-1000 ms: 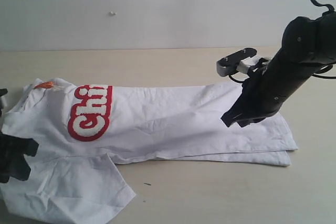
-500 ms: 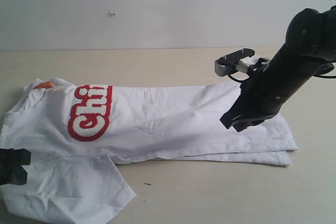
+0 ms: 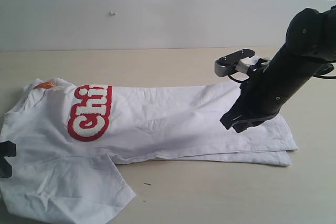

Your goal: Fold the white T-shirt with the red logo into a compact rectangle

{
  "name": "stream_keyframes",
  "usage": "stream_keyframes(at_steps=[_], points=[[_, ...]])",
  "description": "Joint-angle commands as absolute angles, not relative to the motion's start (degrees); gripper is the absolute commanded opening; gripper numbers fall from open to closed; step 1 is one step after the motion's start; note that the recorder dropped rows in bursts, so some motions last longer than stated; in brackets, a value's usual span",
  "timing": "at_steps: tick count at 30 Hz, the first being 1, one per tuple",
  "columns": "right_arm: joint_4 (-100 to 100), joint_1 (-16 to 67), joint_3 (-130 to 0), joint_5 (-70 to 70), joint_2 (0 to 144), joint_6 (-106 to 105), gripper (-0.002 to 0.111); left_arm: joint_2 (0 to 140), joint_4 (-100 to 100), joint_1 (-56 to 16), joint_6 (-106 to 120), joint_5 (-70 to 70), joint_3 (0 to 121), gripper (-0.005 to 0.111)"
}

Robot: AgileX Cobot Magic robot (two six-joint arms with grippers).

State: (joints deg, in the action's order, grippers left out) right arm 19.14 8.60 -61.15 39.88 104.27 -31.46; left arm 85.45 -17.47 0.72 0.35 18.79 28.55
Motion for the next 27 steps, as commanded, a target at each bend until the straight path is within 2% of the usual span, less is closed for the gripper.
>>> stream_keyframes(at_steps=[1, 9, 15, 17, 20, 24, 27], points=[[19.29, 8.65, -60.99, 40.54, 103.77, -31.84, 0.000, 87.52, -17.76, 0.92, 1.18, 17.97, 28.29, 0.060], [19.29, 8.65, -60.99, 40.42, 103.77, -31.84, 0.000, 91.08, -25.61, 0.82, 7.91, 18.83, 28.85, 0.060], [19.29, 8.65, -60.99, 40.43, 103.77, -31.90, 0.000, 93.02, -46.25, 0.61, 28.54, 24.06, 28.85, 0.056], [19.29, 8.65, -60.99, 40.64, 103.77, -31.90, 0.000, 93.02, -51.90, 0.61, 34.75, 26.89, 28.85, 0.050], [19.29, 8.65, -60.99, 40.78, 103.77, -31.90, 0.000, 93.02, -54.61, 0.61, 37.34, 34.30, 28.90, 0.026], [19.29, 8.65, -60.99, 41.60, 103.77, -31.90, 0.000, 93.02, -53.63, 0.74, 38.94, 40.71, 31.13, 0.003], [19.29, 8.65, -60.99, 42.13, 103.77, -31.90, 0.000, 93.02, -51.42, 1.78, 39.03, 46.64, 33.31, 0.000]])
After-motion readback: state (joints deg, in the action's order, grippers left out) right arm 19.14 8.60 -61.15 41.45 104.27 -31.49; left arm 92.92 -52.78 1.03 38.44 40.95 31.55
